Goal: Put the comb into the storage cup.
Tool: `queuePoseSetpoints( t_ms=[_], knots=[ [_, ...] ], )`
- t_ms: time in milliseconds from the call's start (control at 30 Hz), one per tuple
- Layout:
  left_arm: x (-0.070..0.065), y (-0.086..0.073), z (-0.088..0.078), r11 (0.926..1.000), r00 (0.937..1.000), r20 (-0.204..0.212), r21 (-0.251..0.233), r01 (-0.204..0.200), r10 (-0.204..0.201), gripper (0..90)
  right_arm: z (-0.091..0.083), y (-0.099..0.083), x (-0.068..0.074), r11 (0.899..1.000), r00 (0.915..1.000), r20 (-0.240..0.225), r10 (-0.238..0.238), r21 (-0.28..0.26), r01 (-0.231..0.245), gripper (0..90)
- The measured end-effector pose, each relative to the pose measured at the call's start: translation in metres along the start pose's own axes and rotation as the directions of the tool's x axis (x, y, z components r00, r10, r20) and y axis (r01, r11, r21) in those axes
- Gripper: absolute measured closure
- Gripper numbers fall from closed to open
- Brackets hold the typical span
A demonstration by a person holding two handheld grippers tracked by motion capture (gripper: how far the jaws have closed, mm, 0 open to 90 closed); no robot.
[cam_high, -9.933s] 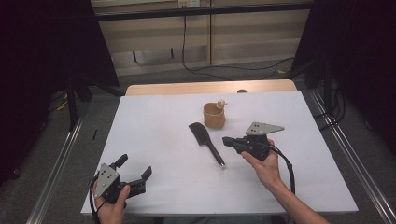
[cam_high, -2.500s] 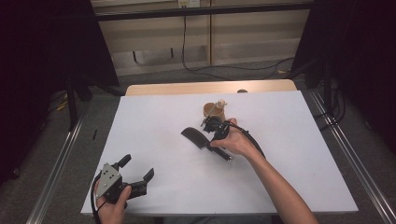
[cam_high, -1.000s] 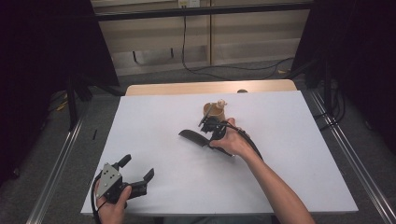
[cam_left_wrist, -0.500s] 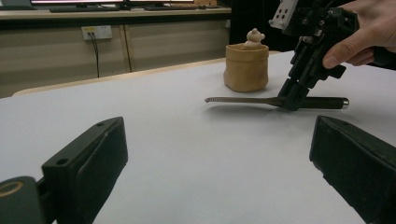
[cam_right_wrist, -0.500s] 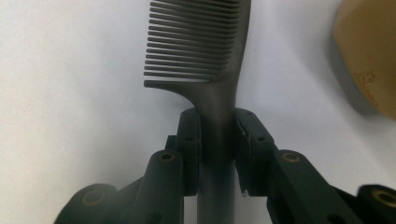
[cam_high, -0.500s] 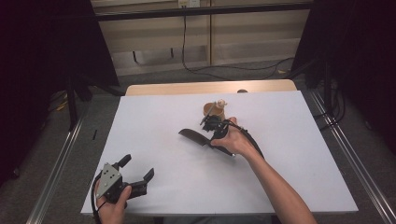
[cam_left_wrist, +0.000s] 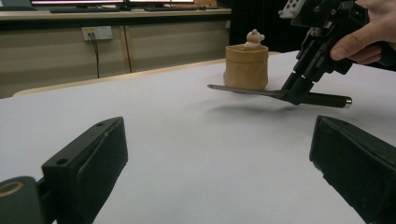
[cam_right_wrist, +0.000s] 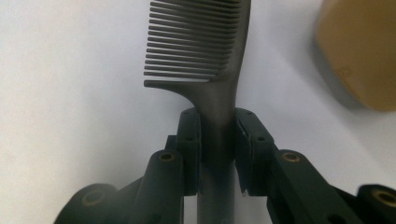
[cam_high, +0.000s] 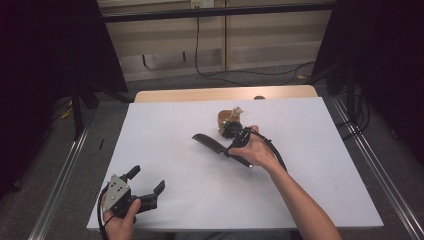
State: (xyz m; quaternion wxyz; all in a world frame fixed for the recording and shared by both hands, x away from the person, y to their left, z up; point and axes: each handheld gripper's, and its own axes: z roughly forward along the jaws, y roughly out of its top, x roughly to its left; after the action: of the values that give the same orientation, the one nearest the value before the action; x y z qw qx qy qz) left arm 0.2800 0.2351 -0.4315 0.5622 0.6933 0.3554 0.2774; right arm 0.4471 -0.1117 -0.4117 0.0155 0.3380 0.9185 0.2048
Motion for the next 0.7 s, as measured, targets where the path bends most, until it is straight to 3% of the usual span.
queuePoseSetpoints(
  t_ms=[367, 700],
  knots=[
    [0.000, 0.000, 0.000, 1.0000, 1.0000, -0.003, 0.005, -0.003, 0.003, 4.5, -0.015, -0.009, -0.002, 0.993, 0.9998, -0.007, 0.021, -0.113, -0.022, 73.0],
    [0.000, 0.000, 0.000, 1.0000, 1.0000, -0.002, 0.005, -0.004, 0.004, 4.4, -0.018, -0.012, -0.003, 0.984, 0.9994, -0.016, 0.031, -0.173, -0.033, 73.0]
  ],
)
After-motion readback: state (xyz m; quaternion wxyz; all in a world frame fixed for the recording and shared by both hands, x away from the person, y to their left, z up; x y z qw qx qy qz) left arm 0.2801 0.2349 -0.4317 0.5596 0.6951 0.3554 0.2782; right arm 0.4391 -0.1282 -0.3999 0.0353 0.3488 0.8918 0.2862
